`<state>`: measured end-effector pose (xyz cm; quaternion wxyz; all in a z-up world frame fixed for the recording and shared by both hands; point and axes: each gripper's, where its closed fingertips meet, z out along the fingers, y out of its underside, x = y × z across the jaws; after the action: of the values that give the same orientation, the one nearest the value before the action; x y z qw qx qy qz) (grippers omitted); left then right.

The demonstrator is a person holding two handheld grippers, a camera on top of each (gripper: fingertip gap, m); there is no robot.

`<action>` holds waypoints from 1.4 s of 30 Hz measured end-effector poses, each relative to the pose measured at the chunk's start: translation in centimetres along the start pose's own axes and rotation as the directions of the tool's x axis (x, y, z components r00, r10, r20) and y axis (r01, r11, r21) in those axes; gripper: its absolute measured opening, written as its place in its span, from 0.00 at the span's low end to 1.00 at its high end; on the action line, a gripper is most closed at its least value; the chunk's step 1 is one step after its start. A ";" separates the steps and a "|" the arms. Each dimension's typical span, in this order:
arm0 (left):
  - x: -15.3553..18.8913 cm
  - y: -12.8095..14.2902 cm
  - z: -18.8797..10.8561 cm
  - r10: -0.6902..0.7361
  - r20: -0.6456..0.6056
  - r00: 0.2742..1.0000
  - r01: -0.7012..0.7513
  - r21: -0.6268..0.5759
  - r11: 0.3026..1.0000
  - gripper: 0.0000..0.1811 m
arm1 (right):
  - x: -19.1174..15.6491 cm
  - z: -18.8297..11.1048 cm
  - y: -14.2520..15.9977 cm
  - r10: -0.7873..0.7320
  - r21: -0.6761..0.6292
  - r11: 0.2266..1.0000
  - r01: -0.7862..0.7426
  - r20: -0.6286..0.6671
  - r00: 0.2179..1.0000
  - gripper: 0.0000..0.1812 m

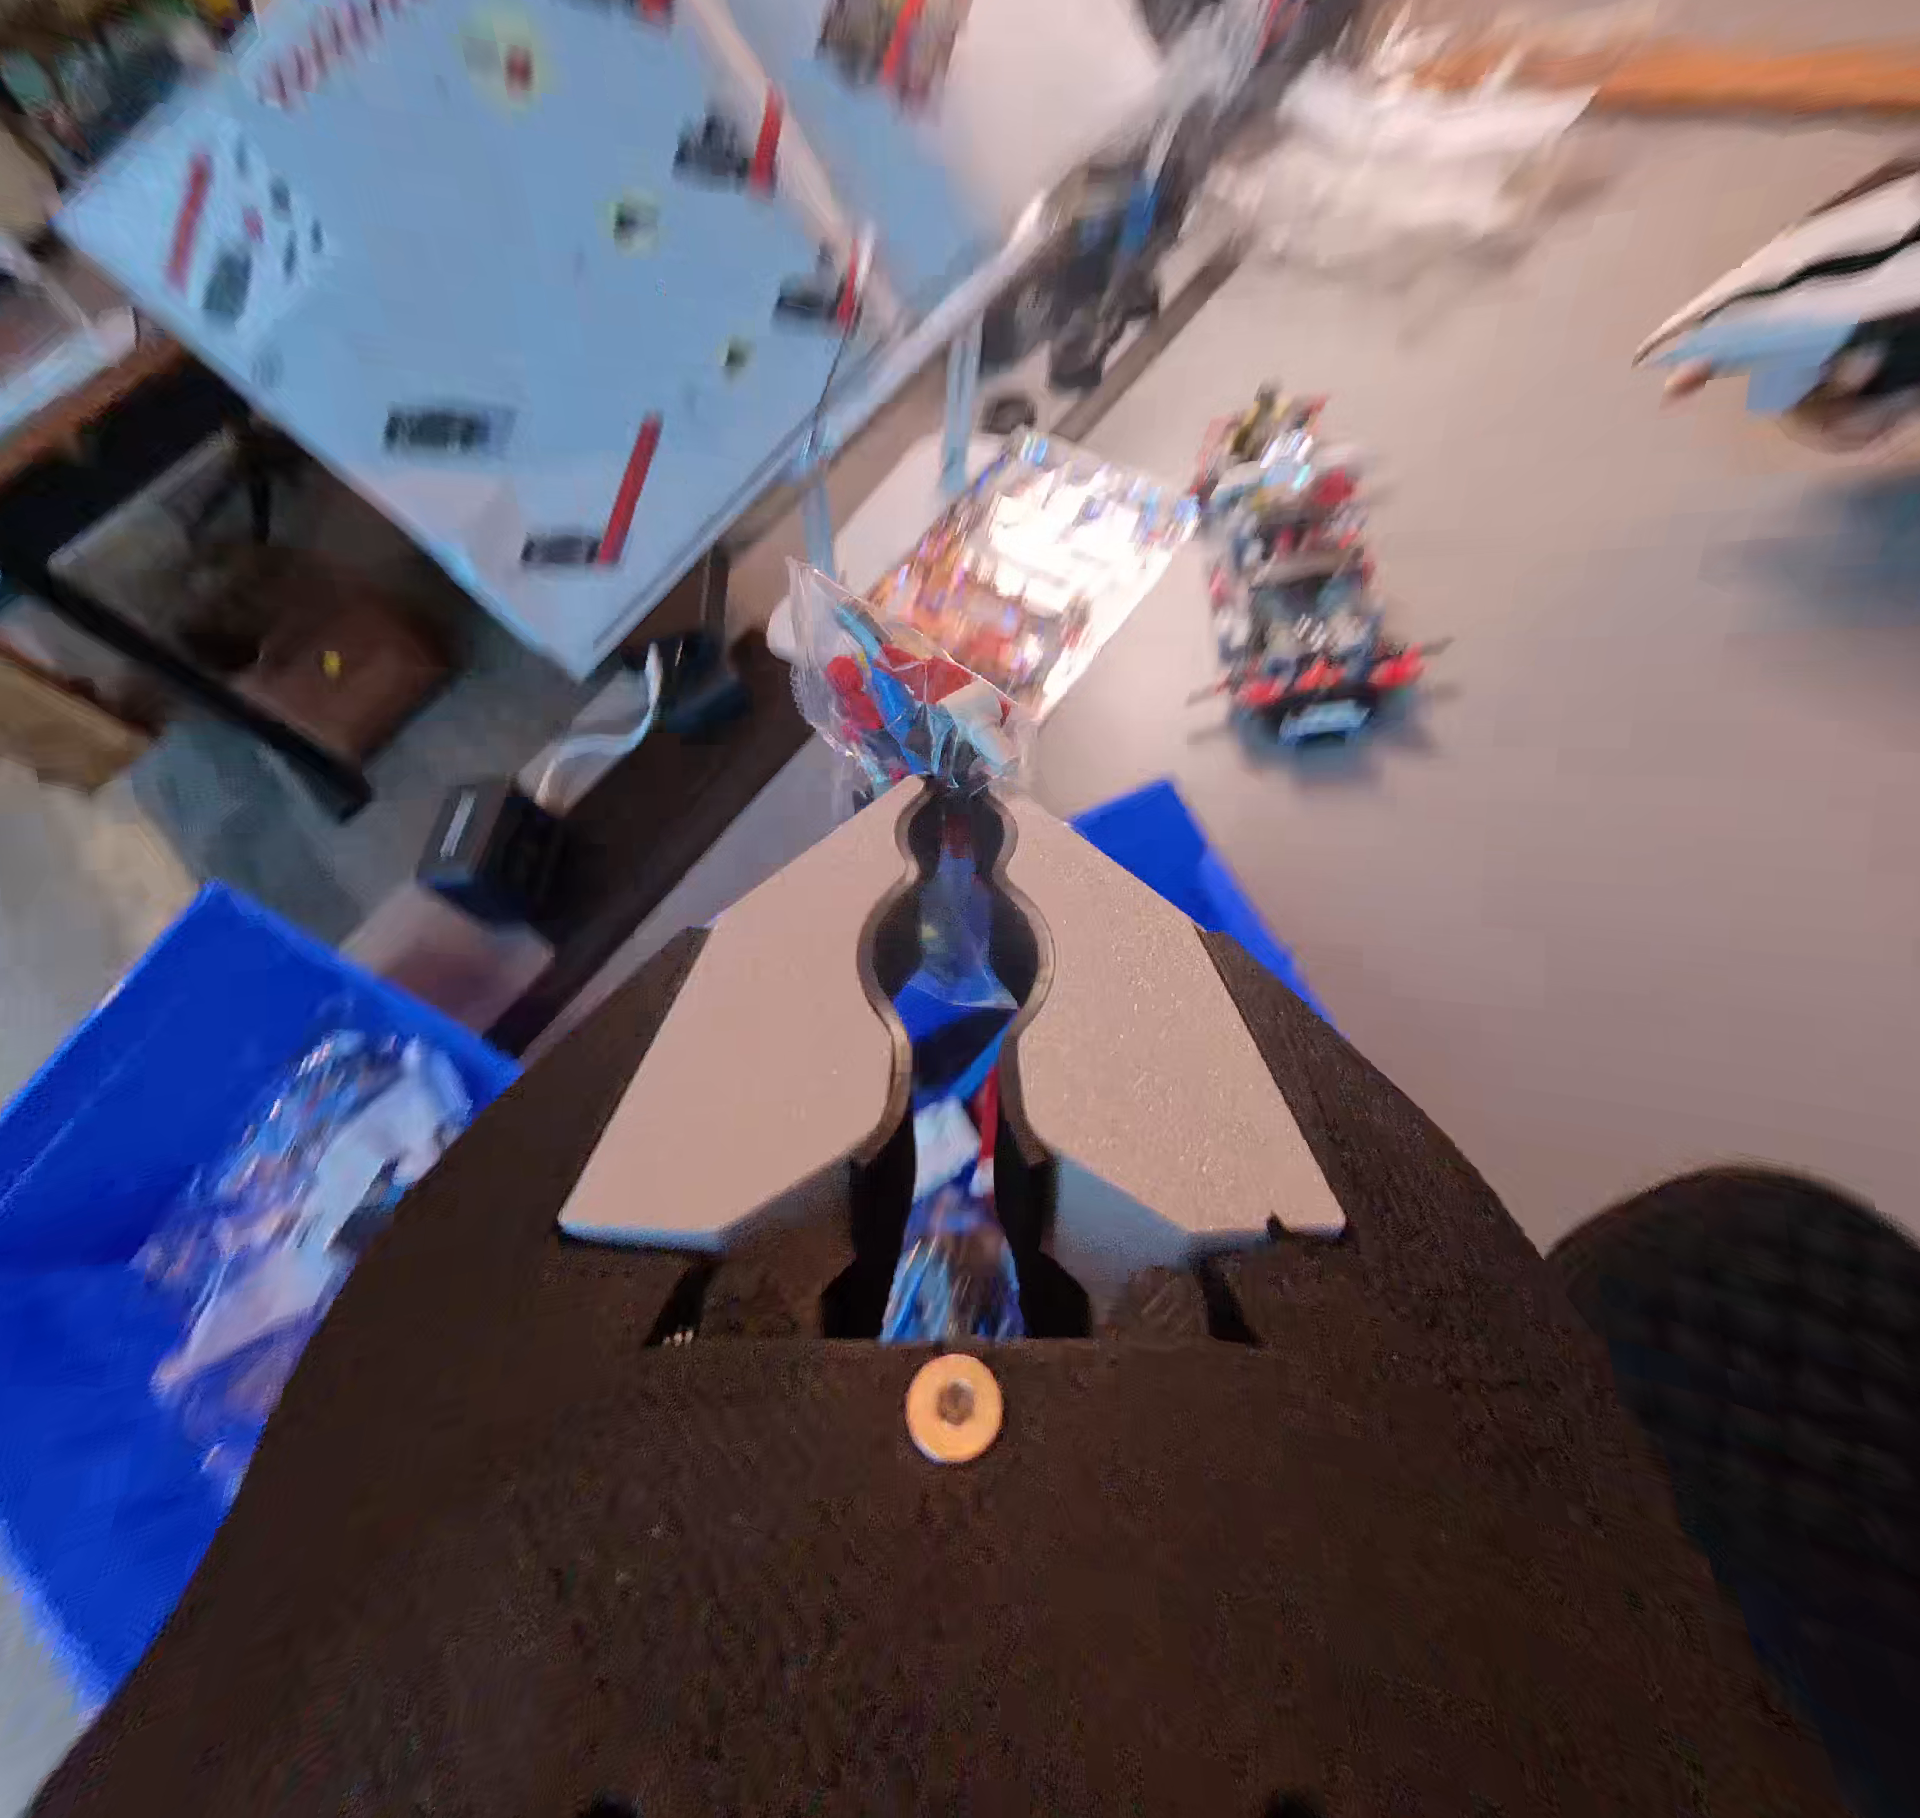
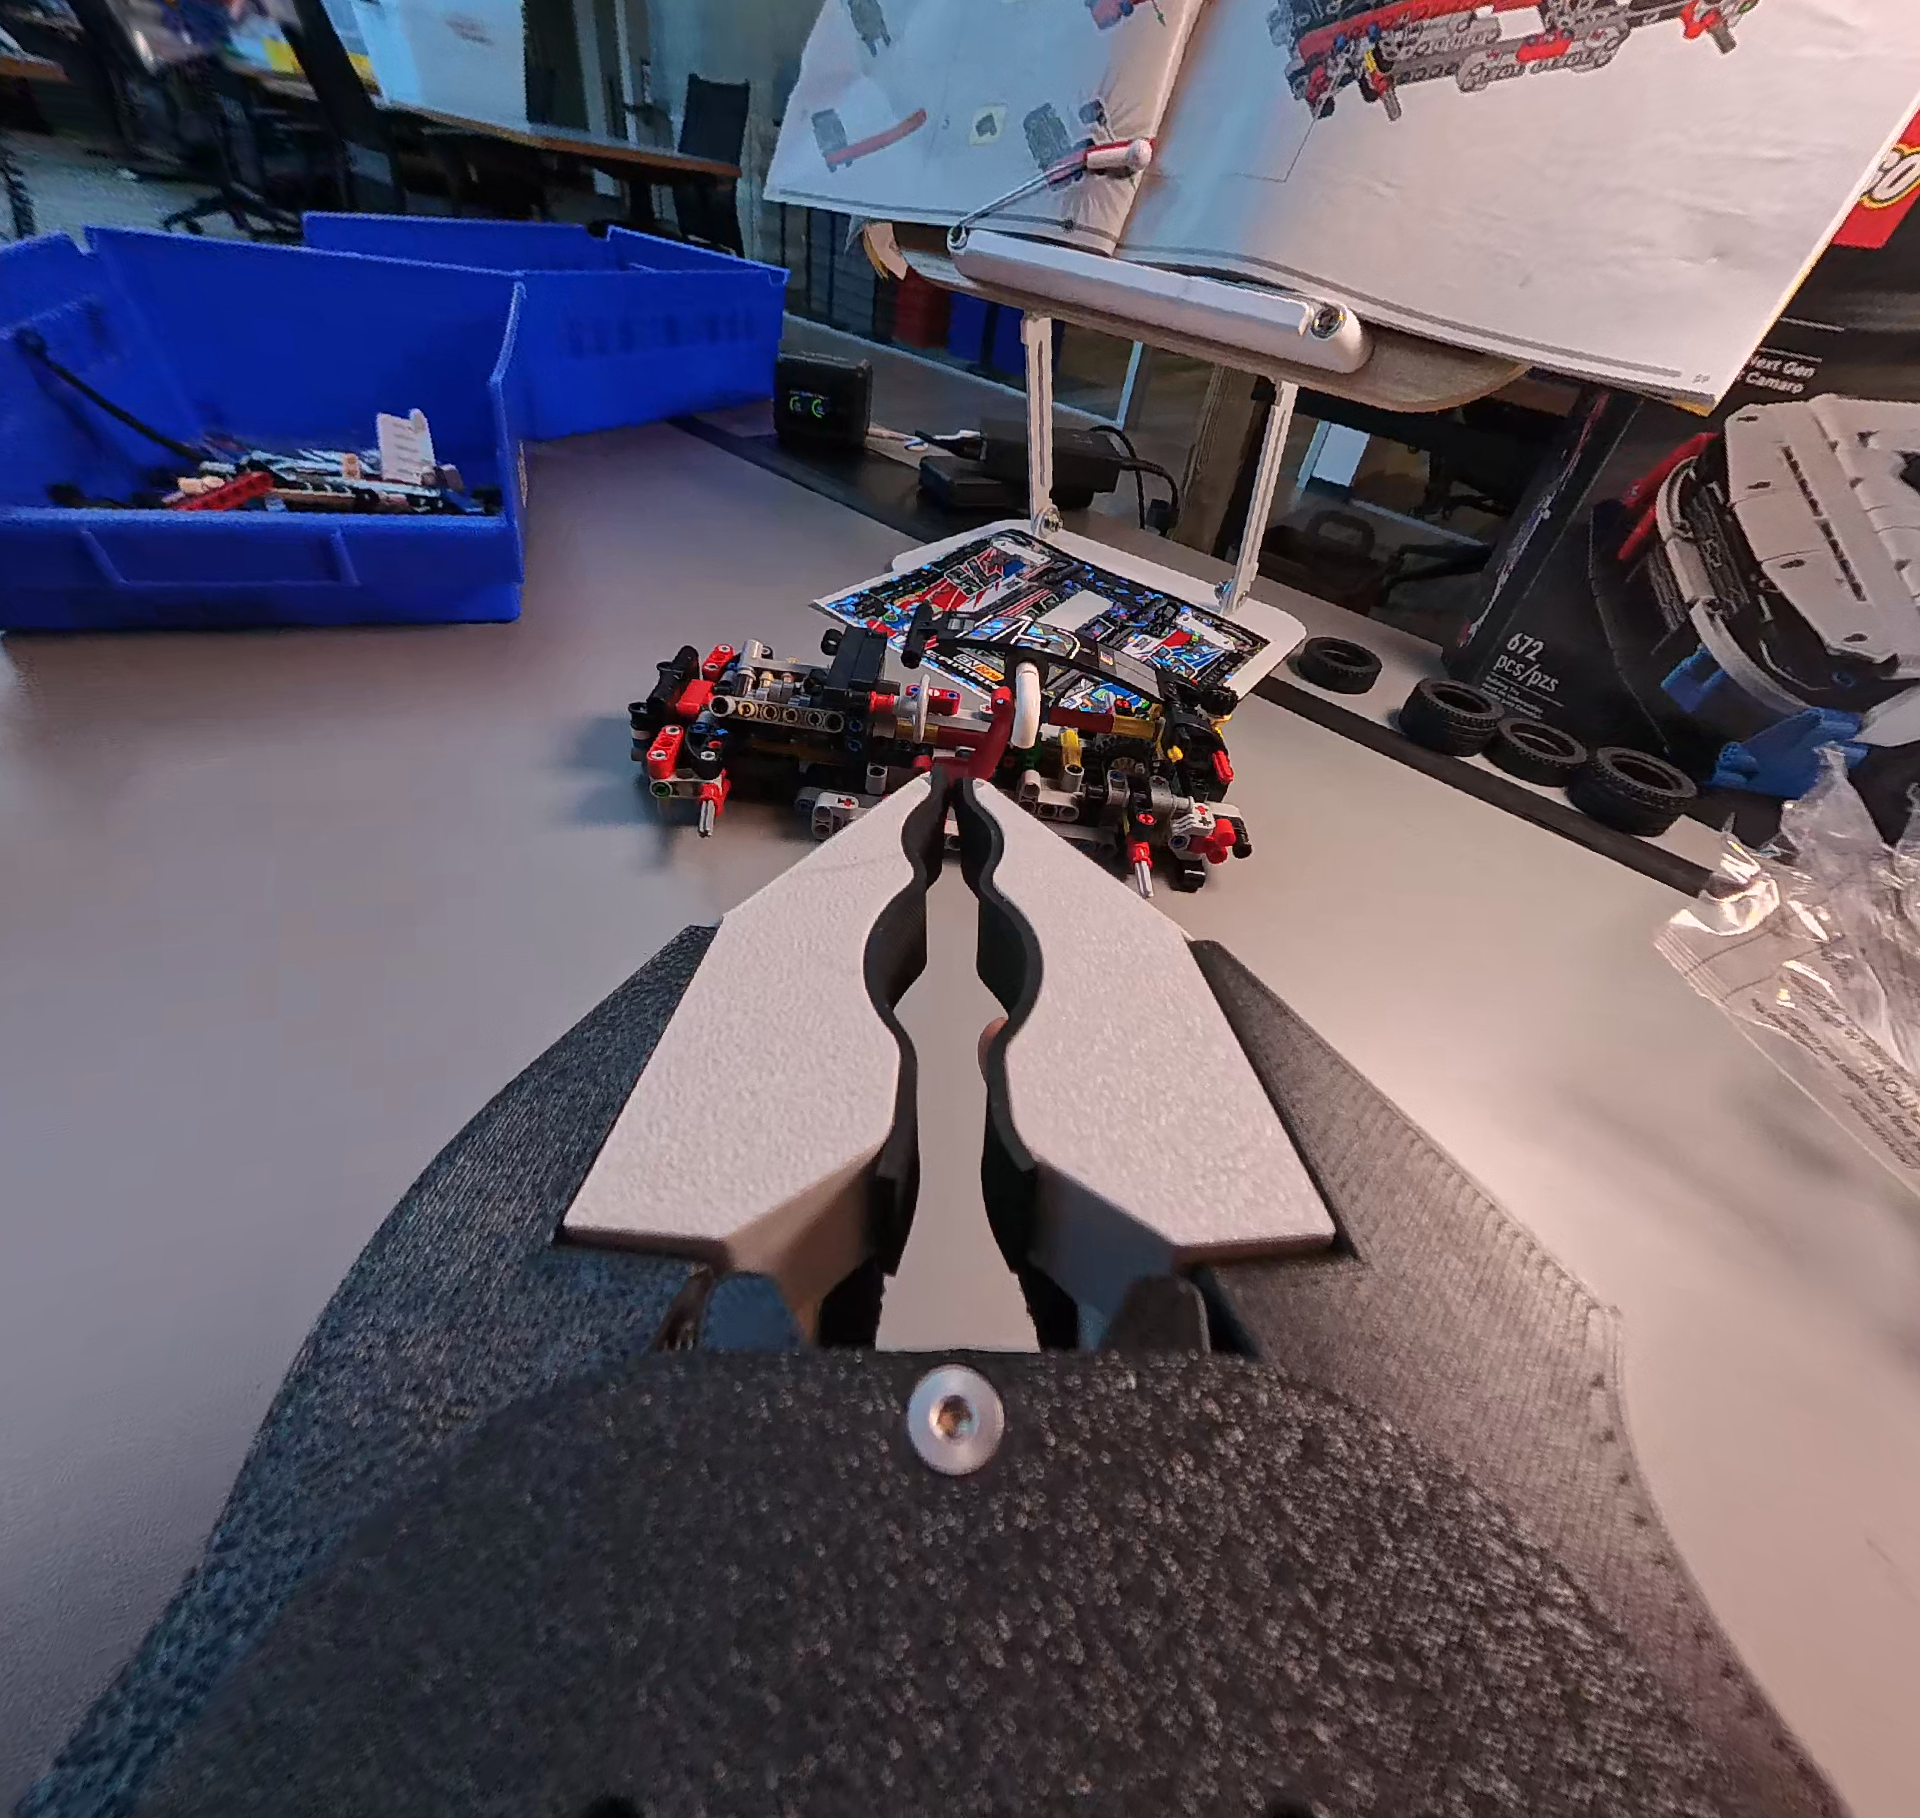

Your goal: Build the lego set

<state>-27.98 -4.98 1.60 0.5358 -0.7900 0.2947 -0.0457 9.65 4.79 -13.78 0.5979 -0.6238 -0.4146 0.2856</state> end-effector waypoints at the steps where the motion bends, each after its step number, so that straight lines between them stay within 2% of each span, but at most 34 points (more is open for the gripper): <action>1: 1.8 -2.3 0.1 0.004 -0.026 1.000 -0.002 0.106 0.994 0.02 | -0.1 0.1 0.0 0.001 0.000 1.000 -0.001 0.005 1.000 0.00; 4: 7.8 -8.2 0.9 -0.014 -0.143 0.990 0.072 0.408 0.910 0.02 | -1.3 0.6 -0.6 0.013 0.021 1.000 -0.014 0.060 0.998 0.01; 6: 11.4 -10.4 2.2 -0.062 -0.260 0.964 0.199 0.543 0.815 0.02 | -2.2 1.2 -2.2 0.017 0.053 0.998 -0.023 0.103 0.995 0.06; 7: 13.1 -11.0 3.2 -0.096 -0.335 0.937 0.284 0.575 0.768 0.02 | -2.7 1.6 -3.6 0.007 0.078 0.997 -0.017 0.125 0.992 0.08; 9: 15.6 -11.4 5.8 -0.163 -0.477 0.863 0.449 0.578 0.681 0.02 | -4.0 2.2 -6.6 -0.027 0.120 0.993 0.005 0.187 0.982 0.13; 11: 17.4 -11.1 8.2 -0.208 -0.602 0.771 0.587 0.545 0.598 0.01 | -6.0 2.6 -9.3 -0.035 0.150 0.989 -0.009 0.291 0.956 0.23; 13: 18.5 -10.2 10.2 -0.227 -0.682 0.695 0.668 0.495 0.555 0.01 | -8.2 2.8 -10.8 -0.051 0.173 0.985 -0.019 0.389 0.920 0.27; 16: 18.8 -8.3 12.1 -0.273 -0.728 0.629 0.737 0.447 0.506 0.02 | -9.8 3.6 -9.9 -0.102 0.197 0.980 0.024 0.396 0.913 0.31; 18: 17.9 -6.7 13.3 -0.351 -0.717 0.603 0.777 0.428 0.462 0.01 | -9.9 4.1 -8.6 -0.114 0.215 0.976 0.039 0.347 0.931 0.27; 19: 17.4 -5.8 14.1 -0.399 -0.701 0.591 0.793 0.413 0.447 0.01 | -9.4 4.1 -8.3 -0.151 0.251 0.965 0.078 0.288 0.945 0.23; 21: 17.2 -4.5 15.2 -0.453 -0.704 0.548 0.826 0.367 0.429 0.02 | -9.3 4.0 -7.9 -0.272 0.293 0.934 0.204 0.212 0.939 0.22; 23: 17.0 -3.6 16.2 -0.498 -0.707 0.501 0.857 0.325 0.401 0.02 | -10.3 4.3 -7.0 -0.338 0.276 0.922 0.272 0.228 0.913 0.23; 24: 17.0 -3.3 16.7 -0.515 -0.699 0.496 0.860 0.314 0.401 0.02 | -10.6 4.6 -6.6 -0.346 0.264 0.922 0.285 0.226 0.911 0.22; 26: 17.3 -2.7 17.5 -0.534 -0.675 0.510 0.852 0.307 0.425 0.02 | -10.2 5.0 -6.3 -0.416 0.257 0.892 0.372 0.140 0.899 0.00; 28: 17.4 -2.5 17.7 -0.537 -0.673 0.509 0.851 0.297 0.434 0.02 | -10.3 5.2 -5.7 -0.478 0.242 0.864 0.441 0.124 0.869 0.00; 30: 17.5 -2.3 17.8 -0.531 -0.667 0.523 0.839 0.291 0.461 0.04 | -10.1 4.9 -5.8 -0.363 0.237 0.919 0.314 0.201 0.910 0.00; 33: 17.8 -2.3 18.0 -0.482 -0.580 0.656 0.732 0.335 0.594 0.10 | -8.3 4.5 -6.4 -0.157 0.223 0.970 0.093 0.289 0.944 0.00; 36: 17.7 -2.8 17.7 -0.392 -0.389 0.834 0.526 0.341 0.779 0.14 | -6.8 3.9 -6.8 -0.096 0.222 0.975 0.026 0.314 0.945 0.00; 38: 17.0 -2.5 16.7 -0.314 -0.246 0.917 0.373 0.247 0.894 0.17 | -6.3 3.4 -7.3 -0.073 0.214 0.977 0.000 0.335 0.939 0.00; 40: 14.9 -0.2 15.2 -0.205 -0.038 0.978 0.207 0.050 0.977 0.22 | -5.8 3.1 -7.3 -0.056 0.194 0.981 -0.015 0.355 0.933 0.00; 41: 13.3 2.0 14.3 -0.129 0.082 0.988 0.136 -0.082 0.987 0.23 | -5.7 2.9 -7.3 -0.054 0.187 0.982 -0.016 0.362 0.931 0.00; 42: 11.8 4.4 13.3 -0.065 0.168 0.984 0.102 -0.222 0.970 0.24 | -5.7 2.8 -7.3 -0.060 0.186 0.983 -0.009 0.365 0.929 0.00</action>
<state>-14.96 -1.23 -10.73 0.4601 -0.8596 0.2205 0.0292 3.20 0.92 -7.79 0.5681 -0.4957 -0.4993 0.4269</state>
